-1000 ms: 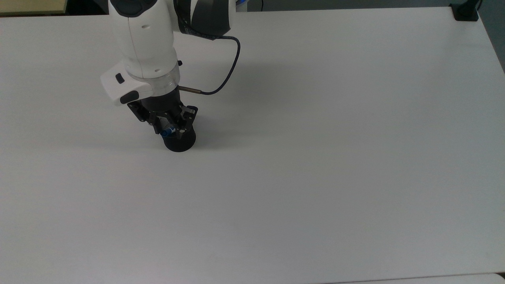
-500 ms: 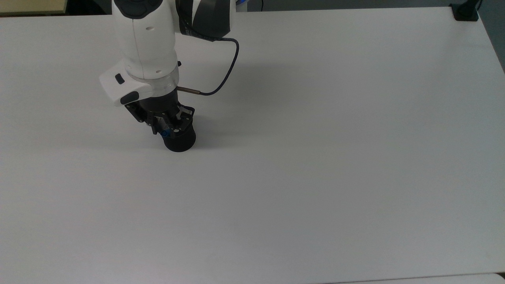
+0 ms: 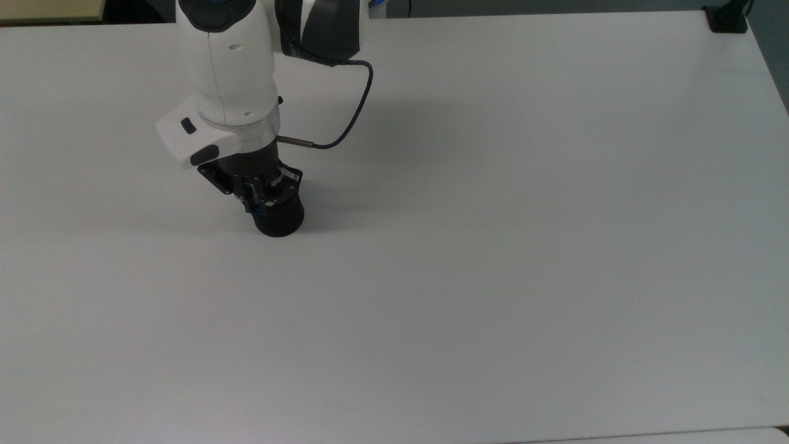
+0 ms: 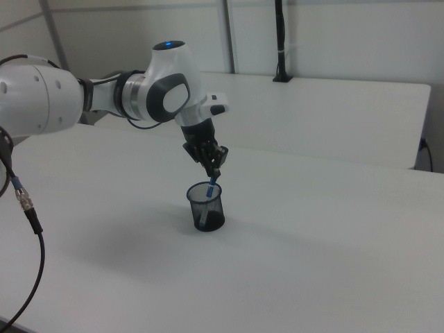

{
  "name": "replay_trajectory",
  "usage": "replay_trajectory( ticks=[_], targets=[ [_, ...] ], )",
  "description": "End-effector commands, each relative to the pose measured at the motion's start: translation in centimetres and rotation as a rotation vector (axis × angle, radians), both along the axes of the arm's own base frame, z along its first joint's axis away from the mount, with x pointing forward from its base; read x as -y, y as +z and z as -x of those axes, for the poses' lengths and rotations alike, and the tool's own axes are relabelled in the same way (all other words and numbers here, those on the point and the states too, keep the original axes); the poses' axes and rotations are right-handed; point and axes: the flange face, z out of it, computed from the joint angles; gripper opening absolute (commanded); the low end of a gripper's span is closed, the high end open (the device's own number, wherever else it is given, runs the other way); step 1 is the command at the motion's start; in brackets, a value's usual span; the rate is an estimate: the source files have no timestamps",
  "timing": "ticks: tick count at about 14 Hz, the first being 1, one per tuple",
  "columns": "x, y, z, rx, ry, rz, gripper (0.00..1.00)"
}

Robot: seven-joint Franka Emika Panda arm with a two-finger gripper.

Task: Remove the marker
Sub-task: 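Close the gripper on the blue marker's cap inside the cup, then lift the blue marker straight up out of the cup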

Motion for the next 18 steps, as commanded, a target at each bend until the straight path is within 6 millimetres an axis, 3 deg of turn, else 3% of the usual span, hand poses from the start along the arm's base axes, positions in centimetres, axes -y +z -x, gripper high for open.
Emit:
replay_trajectory(
  ticks=[1,7,15,18],
  targets=[
    [0.0,0.5,-0.3,0.015,0.043,0.021,0.01],
    [0.6,4.0,0.3,0.064,0.026,0.011,0.00],
    [1.8,12.7,2.9,0.192,-0.011,-0.033,0.00],
    [2.1,13.6,3.2,0.207,-0.006,-0.033,0.00]
  ],
)
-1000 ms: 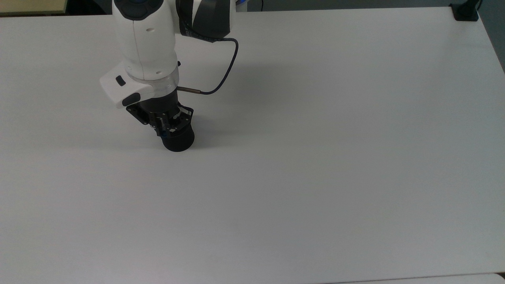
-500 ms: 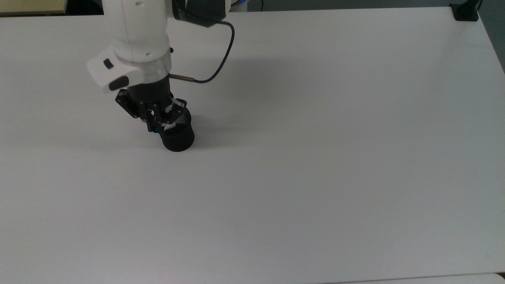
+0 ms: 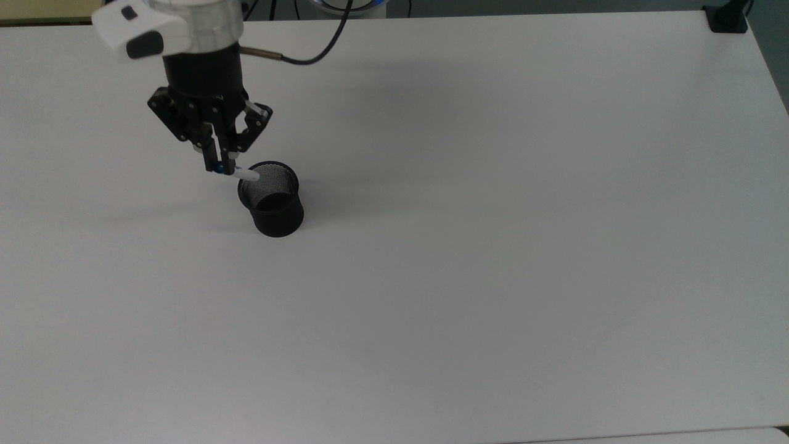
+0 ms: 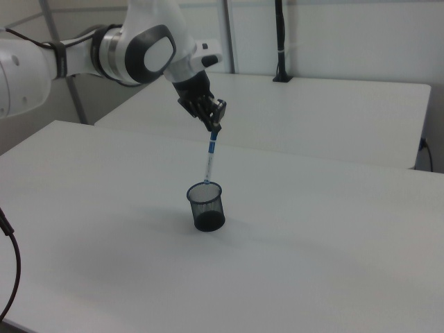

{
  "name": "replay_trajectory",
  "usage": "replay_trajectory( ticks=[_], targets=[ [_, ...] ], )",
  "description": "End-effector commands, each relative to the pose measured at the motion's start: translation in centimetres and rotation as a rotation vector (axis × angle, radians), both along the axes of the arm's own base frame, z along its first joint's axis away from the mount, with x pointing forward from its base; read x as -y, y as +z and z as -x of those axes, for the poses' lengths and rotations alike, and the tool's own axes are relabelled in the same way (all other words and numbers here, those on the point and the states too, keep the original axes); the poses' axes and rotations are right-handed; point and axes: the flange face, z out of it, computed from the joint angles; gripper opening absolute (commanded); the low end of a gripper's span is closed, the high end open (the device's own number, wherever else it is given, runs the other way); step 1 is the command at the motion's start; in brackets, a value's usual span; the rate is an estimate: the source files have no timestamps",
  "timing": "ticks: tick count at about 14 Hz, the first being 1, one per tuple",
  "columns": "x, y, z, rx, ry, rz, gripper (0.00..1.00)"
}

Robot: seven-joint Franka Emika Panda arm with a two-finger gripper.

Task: Remove the marker
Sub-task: 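Lift the blue marker straight up out of the cup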

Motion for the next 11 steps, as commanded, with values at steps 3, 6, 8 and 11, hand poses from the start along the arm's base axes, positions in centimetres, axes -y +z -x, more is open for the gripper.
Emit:
replay_trajectory(
  ticks=[3,6,8,11],
  targets=[
    [-0.9,0.5,0.6,0.005,0.028,-0.023,0.00],
    [-2.1,0.7,1.5,-0.080,0.038,-0.070,0.00],
    [-4.9,0.5,1.8,-0.143,0.081,-0.077,0.00],
    [-7.2,-1.0,2.4,-0.240,0.111,-0.089,0.00]
  ],
)
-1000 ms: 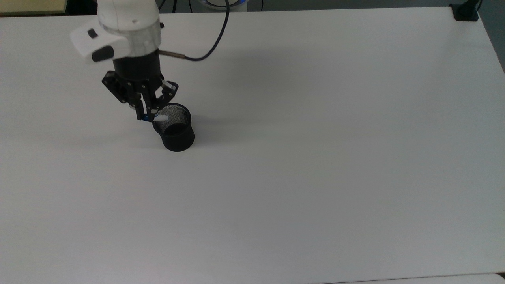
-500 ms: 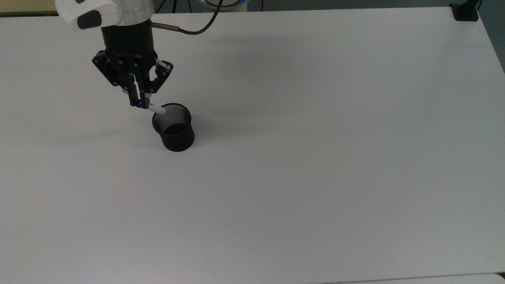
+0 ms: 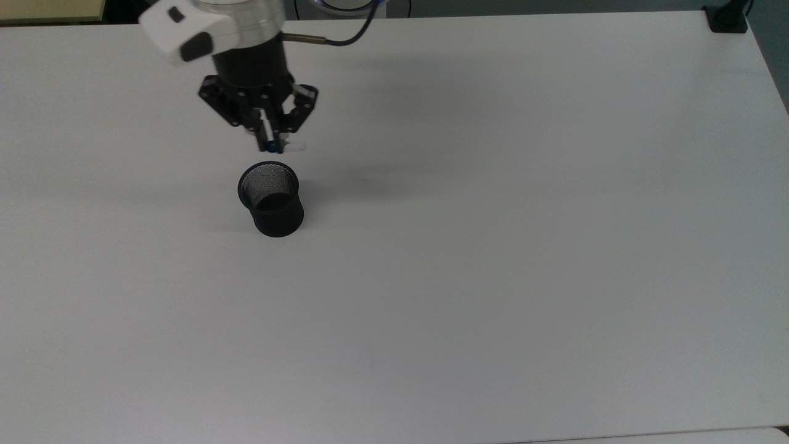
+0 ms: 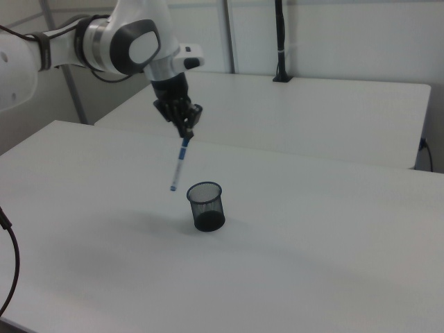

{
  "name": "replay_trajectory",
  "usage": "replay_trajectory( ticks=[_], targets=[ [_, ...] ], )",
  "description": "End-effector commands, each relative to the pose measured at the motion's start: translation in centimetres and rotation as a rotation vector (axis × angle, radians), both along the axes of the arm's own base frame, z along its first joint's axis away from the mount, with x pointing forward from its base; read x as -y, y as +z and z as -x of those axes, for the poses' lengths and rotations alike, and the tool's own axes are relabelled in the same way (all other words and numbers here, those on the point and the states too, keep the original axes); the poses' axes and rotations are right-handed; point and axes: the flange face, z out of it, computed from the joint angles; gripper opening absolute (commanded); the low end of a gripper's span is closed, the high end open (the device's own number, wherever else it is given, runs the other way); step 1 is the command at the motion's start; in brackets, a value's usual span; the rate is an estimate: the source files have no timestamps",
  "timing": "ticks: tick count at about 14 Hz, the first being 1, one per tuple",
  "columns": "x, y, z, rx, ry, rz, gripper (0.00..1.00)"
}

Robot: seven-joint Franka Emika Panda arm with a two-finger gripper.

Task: Remove the marker
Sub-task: 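Lift the blue marker straight up out of the cup, then move the marker beside the cup, lower it, and release it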

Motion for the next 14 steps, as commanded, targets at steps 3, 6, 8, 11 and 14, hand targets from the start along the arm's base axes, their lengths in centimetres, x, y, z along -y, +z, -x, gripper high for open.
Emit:
replay_trajectory(
  ticks=[3,6,8,11,14],
  targets=[
    [-6.9,-4.4,1.1,-0.197,0.126,-0.014,0.00],
    [-9.8,-9.7,0.3,-0.279,0.169,0.006,0.00],
    [-12.2,-13.0,0.1,-0.327,0.203,0.028,0.00],
    [-12.8,-14.2,0.1,-0.349,0.217,0.035,0.00],
    [-14.4,-18.5,0.1,-0.409,0.230,0.057,0.03]
  ],
)
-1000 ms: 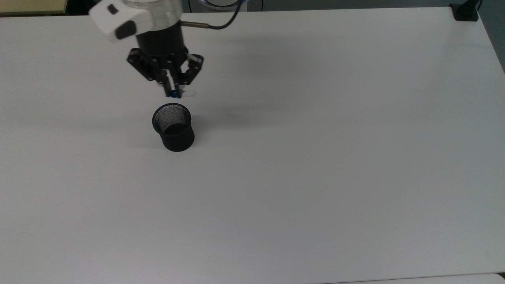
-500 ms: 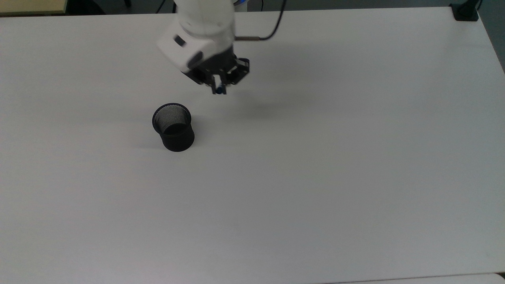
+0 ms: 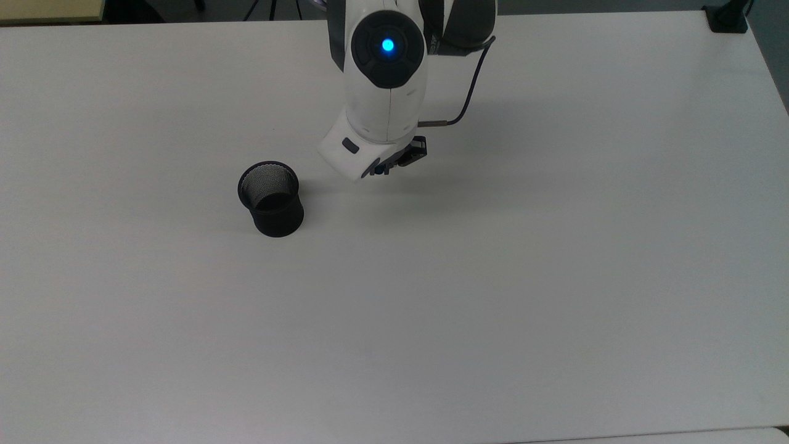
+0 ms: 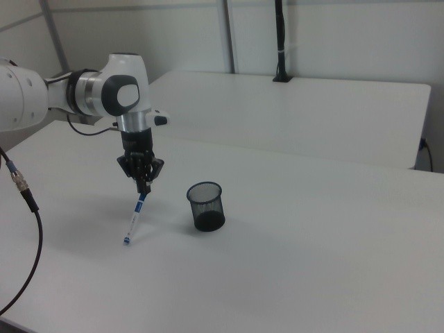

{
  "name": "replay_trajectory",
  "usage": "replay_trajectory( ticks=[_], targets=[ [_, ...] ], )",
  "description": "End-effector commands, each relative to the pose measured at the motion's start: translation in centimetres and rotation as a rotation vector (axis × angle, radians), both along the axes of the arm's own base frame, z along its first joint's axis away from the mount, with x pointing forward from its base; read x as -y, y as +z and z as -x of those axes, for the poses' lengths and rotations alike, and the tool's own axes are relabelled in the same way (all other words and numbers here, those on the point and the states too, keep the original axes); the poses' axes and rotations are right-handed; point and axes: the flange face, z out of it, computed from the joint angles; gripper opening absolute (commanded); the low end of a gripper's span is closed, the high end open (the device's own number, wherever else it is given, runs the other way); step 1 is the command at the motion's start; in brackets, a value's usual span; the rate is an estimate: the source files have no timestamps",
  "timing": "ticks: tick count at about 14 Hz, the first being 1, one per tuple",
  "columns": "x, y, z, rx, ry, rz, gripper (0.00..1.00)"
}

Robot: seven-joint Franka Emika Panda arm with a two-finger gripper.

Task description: Remove the marker

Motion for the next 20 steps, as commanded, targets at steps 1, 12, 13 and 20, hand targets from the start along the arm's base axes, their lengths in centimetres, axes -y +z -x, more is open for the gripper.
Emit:
replay_trajectory(
  ticks=[1,12,13,20],
  targets=[
    [-1.7,-3.7,0.1,-0.052,0.033,0.020,0.10],
    [-0.3,-0.2,-0.4,-0.003,-0.025,0.019,0.79],
    [1.0,2.2,-0.3,0.026,-0.043,0.009,0.88],
    [10.6,16.3,3.0,0.187,-0.178,-0.041,1.00]
  ],
)
